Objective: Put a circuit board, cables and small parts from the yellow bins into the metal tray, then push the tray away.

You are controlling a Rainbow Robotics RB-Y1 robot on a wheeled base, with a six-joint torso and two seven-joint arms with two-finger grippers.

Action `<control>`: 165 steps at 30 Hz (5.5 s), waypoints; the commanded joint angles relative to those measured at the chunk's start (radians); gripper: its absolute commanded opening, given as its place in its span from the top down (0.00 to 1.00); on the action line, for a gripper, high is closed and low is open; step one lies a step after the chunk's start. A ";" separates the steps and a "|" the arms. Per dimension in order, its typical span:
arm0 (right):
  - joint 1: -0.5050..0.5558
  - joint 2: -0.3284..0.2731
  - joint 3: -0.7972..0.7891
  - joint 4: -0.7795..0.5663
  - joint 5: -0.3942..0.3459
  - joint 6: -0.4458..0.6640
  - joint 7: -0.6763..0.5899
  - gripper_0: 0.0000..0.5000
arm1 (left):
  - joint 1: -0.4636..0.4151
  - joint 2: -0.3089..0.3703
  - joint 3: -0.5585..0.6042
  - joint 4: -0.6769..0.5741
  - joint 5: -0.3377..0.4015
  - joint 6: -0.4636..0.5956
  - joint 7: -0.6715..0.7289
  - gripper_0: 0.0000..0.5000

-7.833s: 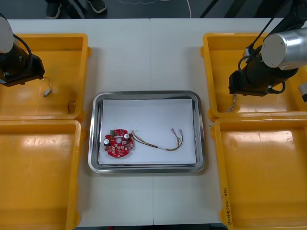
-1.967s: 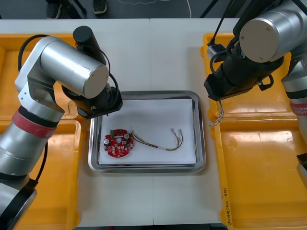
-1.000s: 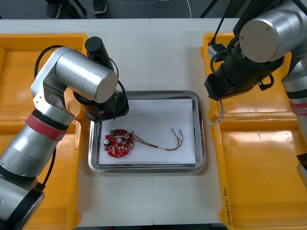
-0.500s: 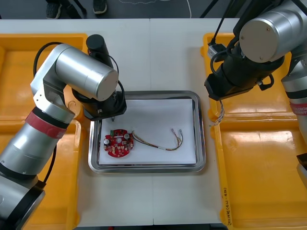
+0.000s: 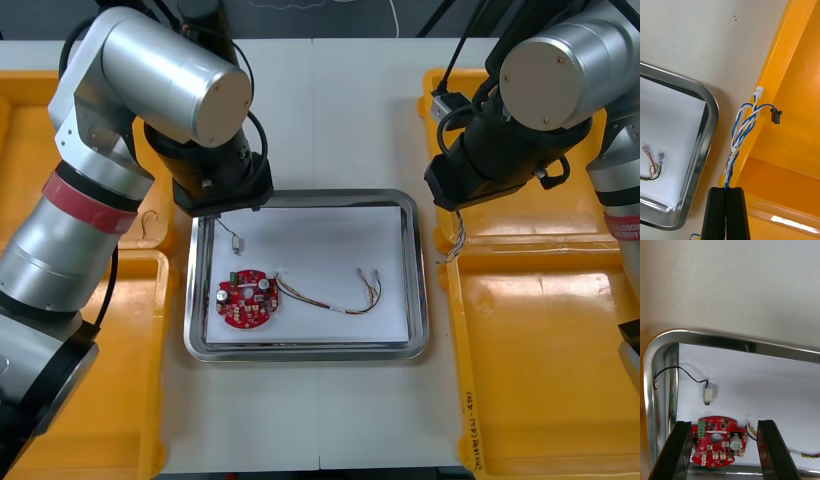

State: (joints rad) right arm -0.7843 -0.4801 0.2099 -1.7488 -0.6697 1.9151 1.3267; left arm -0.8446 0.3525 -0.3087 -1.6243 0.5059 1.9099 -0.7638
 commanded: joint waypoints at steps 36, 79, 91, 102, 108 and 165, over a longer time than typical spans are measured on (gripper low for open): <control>-0.049 0.043 0.177 -0.129 -0.036 -0.186 0.586 1.00 | -0.234 0.396 0.120 0.187 0.301 0.010 -0.344 0.00; -0.050 0.113 0.503 -0.009 0.165 -0.383 0.933 1.00 | -0.151 0.444 -0.084 0.515 0.450 -0.282 -0.899 0.00; -0.050 0.127 0.554 0.038 0.203 -0.426 0.950 1.00 | -0.074 0.444 -0.069 0.506 0.462 -0.356 -0.924 0.00; -0.050 0.129 0.583 0.091 0.205 -0.482 0.954 1.00 | -0.034 0.444 -0.069 0.508 0.464 -0.371 -0.910 0.00; -0.050 0.129 0.583 0.091 0.208 -0.482 0.954 1.00 | -0.017 0.444 -0.069 0.506 0.460 -0.388 -0.899 0.00; 0.175 -0.104 0.098 -0.549 -0.005 0.005 0.322 0.08 | 0.009 0.398 0.131 0.425 0.286 -0.419 -0.865 1.00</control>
State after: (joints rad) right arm -0.6649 -0.5195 0.3786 -2.2413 -0.6416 1.9159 1.7414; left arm -0.8429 0.7501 -0.2385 -1.1504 0.8073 1.4836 -1.6064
